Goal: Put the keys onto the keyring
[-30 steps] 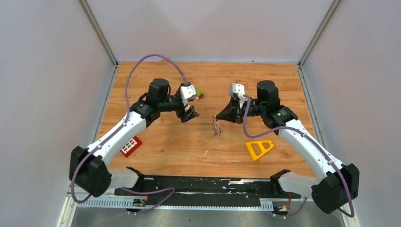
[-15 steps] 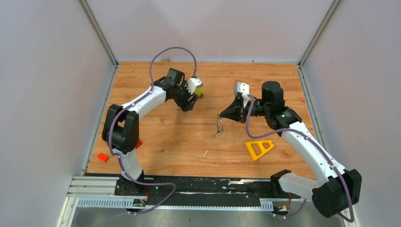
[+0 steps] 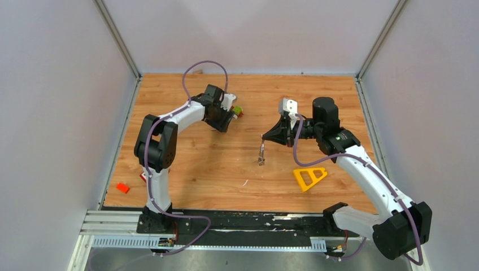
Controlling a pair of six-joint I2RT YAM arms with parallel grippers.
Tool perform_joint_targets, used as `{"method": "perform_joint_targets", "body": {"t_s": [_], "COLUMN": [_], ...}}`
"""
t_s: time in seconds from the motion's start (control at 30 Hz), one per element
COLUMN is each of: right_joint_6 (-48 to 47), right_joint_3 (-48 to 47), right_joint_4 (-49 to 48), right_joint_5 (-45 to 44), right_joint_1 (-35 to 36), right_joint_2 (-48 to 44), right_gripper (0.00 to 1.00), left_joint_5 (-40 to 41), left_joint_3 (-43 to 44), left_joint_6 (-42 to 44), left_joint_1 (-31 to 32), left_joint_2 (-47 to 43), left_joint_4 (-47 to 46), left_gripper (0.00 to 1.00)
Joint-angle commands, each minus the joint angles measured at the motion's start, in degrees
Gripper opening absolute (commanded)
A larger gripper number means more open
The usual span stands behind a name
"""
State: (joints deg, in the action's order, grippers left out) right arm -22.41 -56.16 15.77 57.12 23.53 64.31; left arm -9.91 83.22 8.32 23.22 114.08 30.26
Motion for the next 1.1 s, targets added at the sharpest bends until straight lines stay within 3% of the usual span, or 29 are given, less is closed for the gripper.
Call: {"method": "perform_joint_targets", "body": {"t_s": [0.0,0.27,0.47,1.07], "right_joint_6": [-0.8,-0.8,-0.8,-0.9], "right_joint_3": [-0.1,0.0,0.0,0.1], "right_joint_4": [-1.1,-1.2,-1.1,-1.1], "right_joint_5": [1.2,1.3,1.5,1.4], "right_joint_1": [-0.2,-0.2,-0.2,-0.2], "right_joint_2": [-0.1,-0.1,-0.2,-0.4], "right_gripper": [0.0,0.0,0.0,0.0], "left_joint_5": [1.9,5.4,4.1,3.1], "left_joint_3": [2.7,2.8,2.8,0.3], "left_joint_6": [-6.8,-8.1,-9.6,-9.0], "left_joint_1": [0.0,0.0,0.0,0.0], "left_joint_2": [1.1,2.5,3.1,1.9], "left_joint_4": [-4.5,-5.6,-5.6,-4.9], "left_gripper": [0.62,0.54,0.43,0.36]}}
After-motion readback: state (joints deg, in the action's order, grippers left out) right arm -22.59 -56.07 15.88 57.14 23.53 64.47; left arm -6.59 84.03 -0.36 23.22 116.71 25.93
